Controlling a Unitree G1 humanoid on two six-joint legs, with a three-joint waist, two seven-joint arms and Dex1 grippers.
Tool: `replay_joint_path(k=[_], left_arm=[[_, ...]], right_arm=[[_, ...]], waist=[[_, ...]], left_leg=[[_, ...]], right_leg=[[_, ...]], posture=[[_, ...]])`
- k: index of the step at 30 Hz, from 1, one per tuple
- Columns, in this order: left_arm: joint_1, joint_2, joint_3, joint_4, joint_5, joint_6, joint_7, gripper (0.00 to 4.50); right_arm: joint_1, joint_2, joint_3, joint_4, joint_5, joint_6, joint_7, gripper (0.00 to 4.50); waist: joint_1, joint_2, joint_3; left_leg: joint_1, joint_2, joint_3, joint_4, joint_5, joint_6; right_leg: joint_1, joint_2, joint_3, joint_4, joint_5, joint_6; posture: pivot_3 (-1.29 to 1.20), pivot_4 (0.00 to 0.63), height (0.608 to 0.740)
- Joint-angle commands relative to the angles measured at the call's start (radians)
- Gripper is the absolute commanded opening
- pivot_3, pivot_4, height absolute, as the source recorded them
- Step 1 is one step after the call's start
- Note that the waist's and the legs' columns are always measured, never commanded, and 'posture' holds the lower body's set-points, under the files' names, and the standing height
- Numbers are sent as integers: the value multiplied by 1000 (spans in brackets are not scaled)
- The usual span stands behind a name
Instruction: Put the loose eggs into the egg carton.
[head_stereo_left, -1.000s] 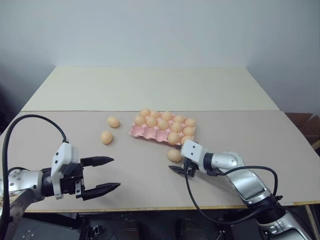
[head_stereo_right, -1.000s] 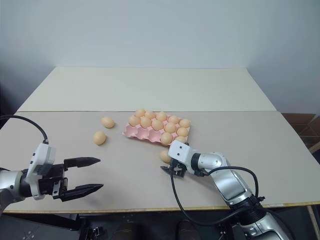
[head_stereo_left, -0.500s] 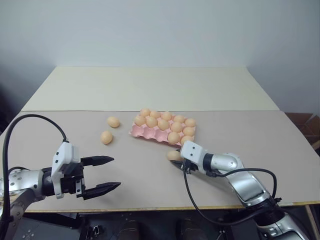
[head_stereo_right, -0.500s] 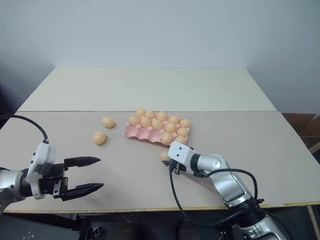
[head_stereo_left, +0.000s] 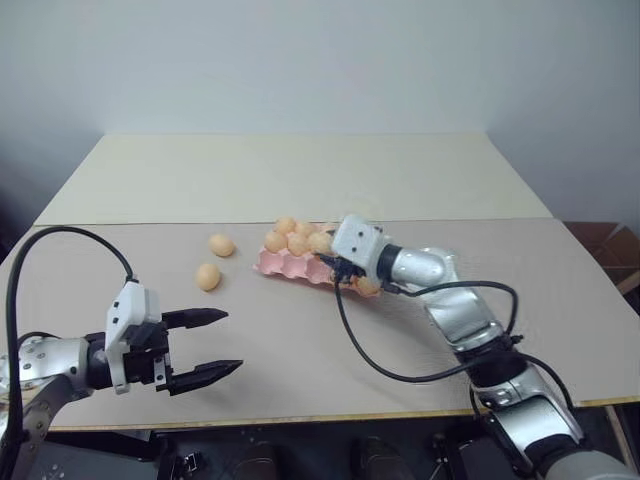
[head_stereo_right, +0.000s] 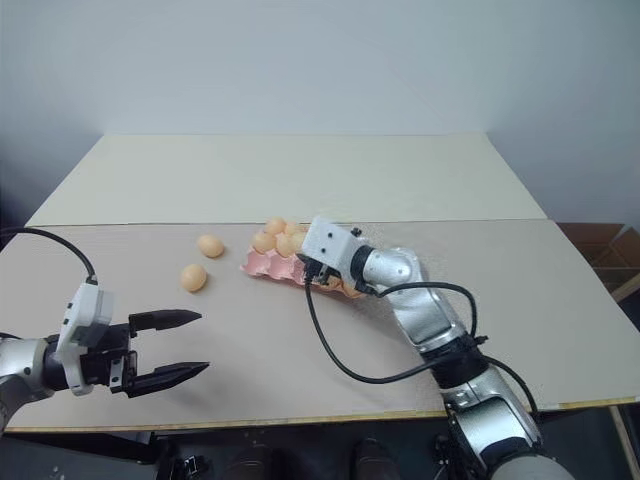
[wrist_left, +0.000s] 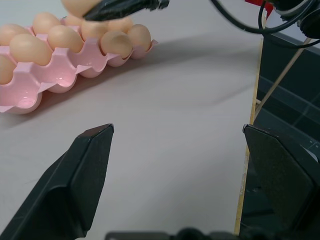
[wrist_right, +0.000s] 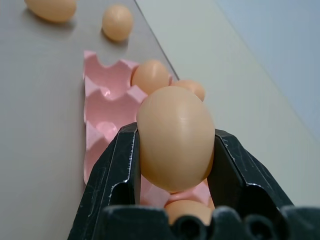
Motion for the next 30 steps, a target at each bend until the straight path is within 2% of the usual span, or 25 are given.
replay_joint_path(k=[1,3,6,11,16,20,26,30], left_arm=[[10,-9,17,-29,3,-23,12,4500],[22,-14,21,-36,4,-28,14,4500],[38,-19,23,-44,4,-34,18,4500],[41,-20,20,-46,2,-36,24,4500],[28,-24,8,-36,6,-40,27,4500],[30,-36,14,-24,19,-48,43,4500],[26,-45,53,12,137,-31,208,4500],[65,-44,139,24,130,0,241,4500]], right_arm=[[-32,12,-8,28,-20,-66,-11,1769],[-35,19,-9,48,-23,-56,0,1769],[-26,15,-12,44,-20,-65,21,2605],[-12,13,-28,9,-5,-54,43,4383],[3,12,-42,-45,-7,-35,47,4452],[46,-35,-100,-181,46,18,88,4452],[203,-237,-271,-458,243,167,255,4452],[326,-420,-405,-561,352,242,362,4452]], waist=[[0,0,0],[0,0,0],[0,0,0],[0,0,0],[0,0,0],[3,0,0],[12,0,0],[11,0,0]], left_leg=[[-1,0,0,0,0,0],[-1,0,0,0,0,0],[-1,0,0,0,0,0],[0,0,0,0,0,0],[0,0,0,0,0,0],[-1,0,0,0,0,0],[-1,0,1,0,0,0],[-1,0,1,0,0,0]], right_leg=[[-1,0,0,0,0,0],[-1,0,0,0,0,0],[-2,0,0,1,0,0],[-2,0,0,1,-1,1],[-2,0,0,1,0,1],[-2,0,0,1,0,1],[-2,0,0,0,-1,2],[-2,0,0,0,-4,7]], posture=[[0,150,740],[0,150,740],[0,150,740],[0,150,740],[0,150,740],[0,150,740],[0,150,740],[0,150,740]])
